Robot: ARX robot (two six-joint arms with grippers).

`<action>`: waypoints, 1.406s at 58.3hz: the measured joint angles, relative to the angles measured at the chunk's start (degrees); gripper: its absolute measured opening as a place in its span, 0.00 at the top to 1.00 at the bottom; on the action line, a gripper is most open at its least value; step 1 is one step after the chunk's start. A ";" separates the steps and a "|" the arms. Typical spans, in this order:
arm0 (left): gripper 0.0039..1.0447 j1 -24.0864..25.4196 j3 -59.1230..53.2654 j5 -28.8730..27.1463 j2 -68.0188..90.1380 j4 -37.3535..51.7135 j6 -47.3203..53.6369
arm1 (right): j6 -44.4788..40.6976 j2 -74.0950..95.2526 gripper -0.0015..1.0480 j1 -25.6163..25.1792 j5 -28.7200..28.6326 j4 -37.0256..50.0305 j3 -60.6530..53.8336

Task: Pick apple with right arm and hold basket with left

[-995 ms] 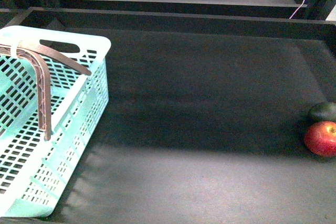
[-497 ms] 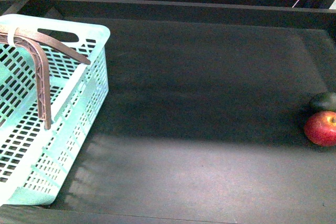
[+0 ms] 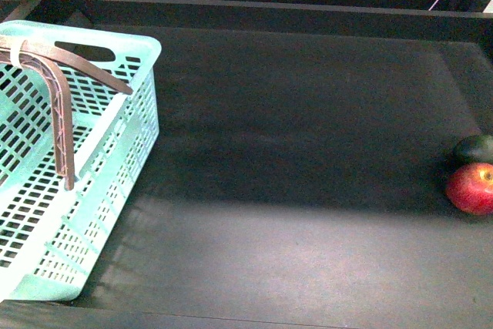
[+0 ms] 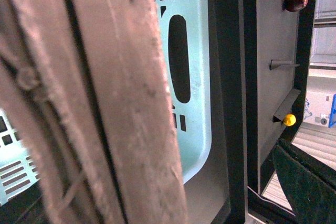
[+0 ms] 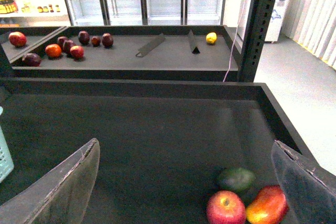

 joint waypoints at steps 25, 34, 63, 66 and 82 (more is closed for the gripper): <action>0.27 1.11 2.99 -2.43 2.54 -1.90 -0.22 | 0.00 0.00 0.08 0.00 0.00 0.00 0.00; 0.51 1.31 3.48 -2.64 2.73 -1.95 -0.35 | 0.00 0.00 0.08 0.00 0.00 0.00 0.00; 0.86 -3.91 0.37 -2.54 -3.98 -3.96 1.77 | 0.02 0.00 0.08 0.00 0.00 0.00 0.00; 0.86 -5.16 0.37 -2.21 -5.66 -4.35 1.79 | 0.00 0.00 0.08 0.00 0.00 0.00 0.00; 0.86 -16.13 3.50 -1.05 -12.52 -10.25 3.08 | 0.02 0.00 0.08 0.00 -0.02 0.00 0.00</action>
